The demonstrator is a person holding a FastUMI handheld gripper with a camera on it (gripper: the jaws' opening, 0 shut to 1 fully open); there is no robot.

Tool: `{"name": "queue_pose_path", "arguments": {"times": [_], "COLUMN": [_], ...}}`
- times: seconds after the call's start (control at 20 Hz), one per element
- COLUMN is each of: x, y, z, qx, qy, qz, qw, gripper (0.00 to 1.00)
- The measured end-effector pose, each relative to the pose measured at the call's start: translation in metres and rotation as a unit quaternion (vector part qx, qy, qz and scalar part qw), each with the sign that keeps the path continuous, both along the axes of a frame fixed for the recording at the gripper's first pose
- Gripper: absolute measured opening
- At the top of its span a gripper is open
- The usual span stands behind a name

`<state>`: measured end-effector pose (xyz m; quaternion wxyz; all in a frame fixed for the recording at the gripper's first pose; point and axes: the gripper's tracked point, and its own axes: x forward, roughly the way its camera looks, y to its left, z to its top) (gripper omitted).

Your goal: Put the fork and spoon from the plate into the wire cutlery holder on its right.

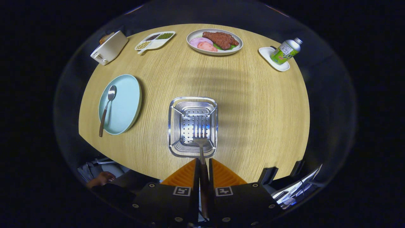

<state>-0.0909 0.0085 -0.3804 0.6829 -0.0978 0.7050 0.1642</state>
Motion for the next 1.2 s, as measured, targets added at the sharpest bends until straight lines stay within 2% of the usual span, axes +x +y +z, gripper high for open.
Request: {"name": "queue_pose_path", "arguments": {"times": [0.2,0.3,0.45,0.65,0.75,0.9,1.05,1.2], "x": [0.03,0.045,0.071,0.098,0.108,0.122,0.132,0.134], "y": [-0.003,0.008,0.015,0.037,0.05,0.074,0.102,0.125], "z": [0.026,0.045,0.073,0.11,0.132,0.172,0.224,0.264], "qx": [0.012,0.045,0.071,0.109,0.137,0.183,0.233,0.251], "qy": [-0.052,-0.078,-0.143,-0.244,-0.287,-0.357,-0.43,-0.511], "qz": [-0.051,-0.083,-0.099,-0.105,-0.116,-0.135,-0.145,-0.129], "qw": [0.997,0.992,0.982,0.958,0.941,0.906,0.86,0.812], "gripper": [0.16,0.18,0.31,0.52,0.59,0.69,0.73,0.77]}}
